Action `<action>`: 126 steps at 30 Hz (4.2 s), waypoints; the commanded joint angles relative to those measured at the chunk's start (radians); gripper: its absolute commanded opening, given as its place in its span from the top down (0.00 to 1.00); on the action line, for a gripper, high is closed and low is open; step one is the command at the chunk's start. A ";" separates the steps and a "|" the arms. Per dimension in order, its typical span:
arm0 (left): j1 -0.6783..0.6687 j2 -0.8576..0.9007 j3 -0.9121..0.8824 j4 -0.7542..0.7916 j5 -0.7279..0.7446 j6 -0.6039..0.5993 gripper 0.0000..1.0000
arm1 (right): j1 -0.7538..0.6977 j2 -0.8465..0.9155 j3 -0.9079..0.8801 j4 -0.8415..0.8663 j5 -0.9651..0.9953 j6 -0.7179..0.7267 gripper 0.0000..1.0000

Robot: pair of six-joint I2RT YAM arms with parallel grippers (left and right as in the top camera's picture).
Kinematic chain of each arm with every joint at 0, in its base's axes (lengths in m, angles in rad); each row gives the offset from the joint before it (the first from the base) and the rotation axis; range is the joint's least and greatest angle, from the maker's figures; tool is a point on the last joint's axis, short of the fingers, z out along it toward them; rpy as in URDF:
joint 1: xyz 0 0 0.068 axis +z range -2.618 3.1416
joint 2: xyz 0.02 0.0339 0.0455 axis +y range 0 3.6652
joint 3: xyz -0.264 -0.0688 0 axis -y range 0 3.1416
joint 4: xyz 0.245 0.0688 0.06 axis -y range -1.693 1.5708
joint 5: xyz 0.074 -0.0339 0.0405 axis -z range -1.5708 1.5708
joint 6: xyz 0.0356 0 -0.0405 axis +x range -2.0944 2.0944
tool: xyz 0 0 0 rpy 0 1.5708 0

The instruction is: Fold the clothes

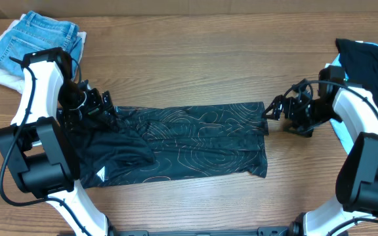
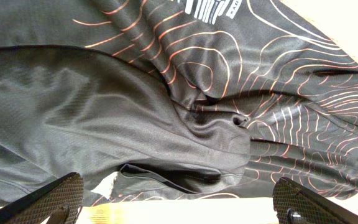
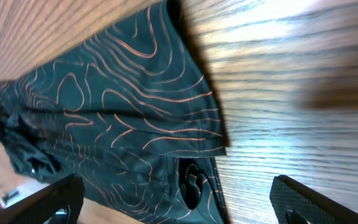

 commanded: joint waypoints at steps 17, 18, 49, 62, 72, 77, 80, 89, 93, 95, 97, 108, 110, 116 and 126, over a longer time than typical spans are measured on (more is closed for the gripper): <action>-0.008 0.009 0.018 -0.010 0.016 0.011 0.00 | 0.011 0.011 -0.268 0.208 -0.097 0.042 0.00; -0.008 0.009 0.018 -0.010 0.016 0.011 0.00 | 0.018 0.011 -0.283 0.231 -0.100 0.061 0.00; -0.008 0.009 0.018 -0.011 0.007 0.012 0.00 | -0.016 0.012 -0.219 0.251 0.195 0.386 0.96; -0.008 0.009 0.018 -0.010 0.007 0.012 0.00 | 0.035 -0.060 0.042 -0.006 0.414 0.417 0.96; -0.010 0.009 0.018 -0.002 0.007 0.012 0.00 | 0.329 -0.109 0.028 -0.043 0.517 0.479 0.96; -0.010 0.009 0.018 -0.002 0.007 0.012 0.00 | 0.505 -0.107 -0.008 0.024 0.514 0.564 0.96; -0.010 0.009 0.018 -0.003 0.007 0.012 0.00 | 0.621 -0.095 -0.019 0.035 0.514 0.635 0.96; -0.010 0.009 0.018 -0.003 0.007 0.012 0.00 | 0.825 -0.026 -0.019 0.078 0.514 0.748 0.79; -0.011 0.009 0.018 -0.003 0.007 0.012 0.00 | 0.888 -0.016 -0.019 0.121 0.513 0.808 0.86; -0.014 0.009 0.018 -0.003 0.007 0.012 0.00 | 0.909 -0.016 -0.012 0.123 0.520 0.808 0.86; -0.016 0.009 0.018 -0.003 0.007 0.012 0.00 | 0.911 -0.018 0.010 0.079 0.557 0.809 0.84; -0.016 0.009 0.018 -0.002 0.007 0.012 0.00 | 0.652 -0.076 0.259 -0.211 0.739 0.689 0.28; -0.016 0.009 0.018 -0.003 0.007 0.012 0.00 | 0.571 -0.072 0.256 -0.201 0.714 0.657 0.27; -0.016 0.009 0.018 -0.002 0.007 0.012 0.00 | 0.359 -0.044 0.169 -0.073 0.423 0.453 0.32; -0.016 0.009 0.018 -0.002 0.007 0.013 0.00 | 0.313 -0.015 -0.025 0.154 0.255 0.342 0.36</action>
